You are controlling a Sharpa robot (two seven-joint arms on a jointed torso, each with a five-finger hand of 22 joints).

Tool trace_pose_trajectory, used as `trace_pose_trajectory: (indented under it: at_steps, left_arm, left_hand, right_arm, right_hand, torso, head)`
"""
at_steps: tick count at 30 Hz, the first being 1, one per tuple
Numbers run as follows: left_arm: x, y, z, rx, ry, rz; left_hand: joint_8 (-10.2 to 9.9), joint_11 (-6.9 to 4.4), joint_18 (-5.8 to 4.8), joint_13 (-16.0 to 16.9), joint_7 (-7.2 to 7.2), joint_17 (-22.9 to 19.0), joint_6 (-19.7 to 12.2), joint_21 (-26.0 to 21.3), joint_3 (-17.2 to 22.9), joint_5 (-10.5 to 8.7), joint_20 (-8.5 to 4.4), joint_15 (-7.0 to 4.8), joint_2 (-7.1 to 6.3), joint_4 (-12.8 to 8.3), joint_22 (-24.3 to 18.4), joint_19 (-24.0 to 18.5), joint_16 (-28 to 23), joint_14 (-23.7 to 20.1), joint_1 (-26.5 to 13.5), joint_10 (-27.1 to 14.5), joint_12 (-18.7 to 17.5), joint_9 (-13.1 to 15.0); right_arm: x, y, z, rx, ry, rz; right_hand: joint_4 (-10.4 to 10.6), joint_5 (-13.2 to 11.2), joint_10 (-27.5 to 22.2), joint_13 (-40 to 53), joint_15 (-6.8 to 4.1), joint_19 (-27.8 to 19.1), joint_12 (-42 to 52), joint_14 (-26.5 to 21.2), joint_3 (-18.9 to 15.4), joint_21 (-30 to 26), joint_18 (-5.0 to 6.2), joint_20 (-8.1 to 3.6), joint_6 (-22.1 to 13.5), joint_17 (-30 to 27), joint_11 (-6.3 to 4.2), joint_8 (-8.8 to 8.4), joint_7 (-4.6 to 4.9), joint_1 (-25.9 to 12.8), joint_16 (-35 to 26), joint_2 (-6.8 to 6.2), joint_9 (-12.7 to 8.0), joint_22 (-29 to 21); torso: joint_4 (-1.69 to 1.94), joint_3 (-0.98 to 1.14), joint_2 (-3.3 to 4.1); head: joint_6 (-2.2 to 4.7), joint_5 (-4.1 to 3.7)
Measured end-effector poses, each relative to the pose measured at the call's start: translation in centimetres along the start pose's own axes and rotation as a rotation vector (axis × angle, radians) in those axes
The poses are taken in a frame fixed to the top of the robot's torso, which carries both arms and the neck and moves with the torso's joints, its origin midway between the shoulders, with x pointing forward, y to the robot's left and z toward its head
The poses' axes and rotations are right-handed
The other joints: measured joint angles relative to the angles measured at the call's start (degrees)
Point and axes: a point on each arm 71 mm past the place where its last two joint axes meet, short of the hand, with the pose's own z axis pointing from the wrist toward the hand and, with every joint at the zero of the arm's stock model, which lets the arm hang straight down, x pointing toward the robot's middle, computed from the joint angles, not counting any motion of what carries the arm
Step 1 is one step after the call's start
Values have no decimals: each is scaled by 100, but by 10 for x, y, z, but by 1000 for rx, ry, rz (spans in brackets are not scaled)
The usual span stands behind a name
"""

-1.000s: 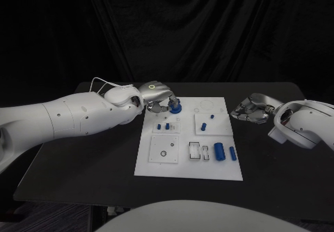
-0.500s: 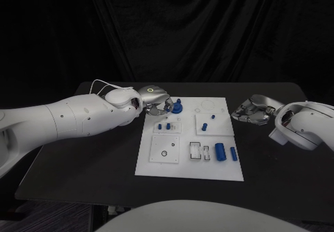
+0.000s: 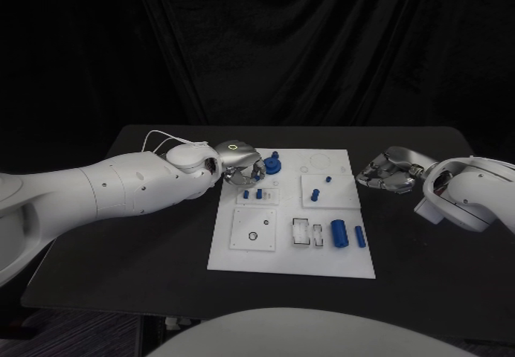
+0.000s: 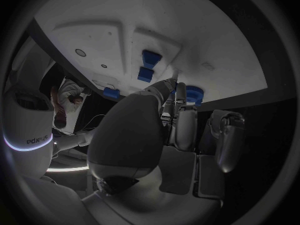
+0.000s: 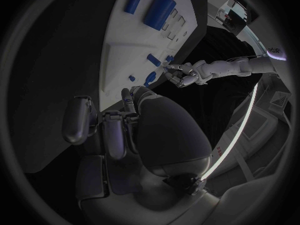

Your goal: Assemble the parts on the task board

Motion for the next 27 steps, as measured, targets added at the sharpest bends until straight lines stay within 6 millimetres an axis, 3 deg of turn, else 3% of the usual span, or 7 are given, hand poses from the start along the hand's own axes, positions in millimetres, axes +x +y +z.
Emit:
trace_pose_trajectory:
  at_steps: [21,27]
  left_arm:
    - [3,1,-4,-6,4,-5]
    - [3,2,-6,-7,-3,-4]
  left_hand:
    - [-44,21,0,0,4,-3,2,0,-17,-1,-20,0,-17,17,0,21,0,0,-14,20,-1,2]
    - [-63,27,-1,-12,13,10,11,0,-17,-2,-93,0,-20,17,0,10,0,0,-47,26,-25,1]
  right_arm:
    - [2,0,1,2,9,0]
    - [2,-1,1,3,10,0]
  right_hand:
    - [0,0,0,0,0,0,0,0,32,-39,0,0,0,0,0,0,0,0,0,0,5,0]
    - [0,0,0,0,0,0,0,0,32,-39,0,0,0,0,0,0,0,0,0,0,4,0]
  torso:
    - [-3,14,-14]
    - [-1,14,-14]
  head:
    - [0,-7]
    - [0,-15]
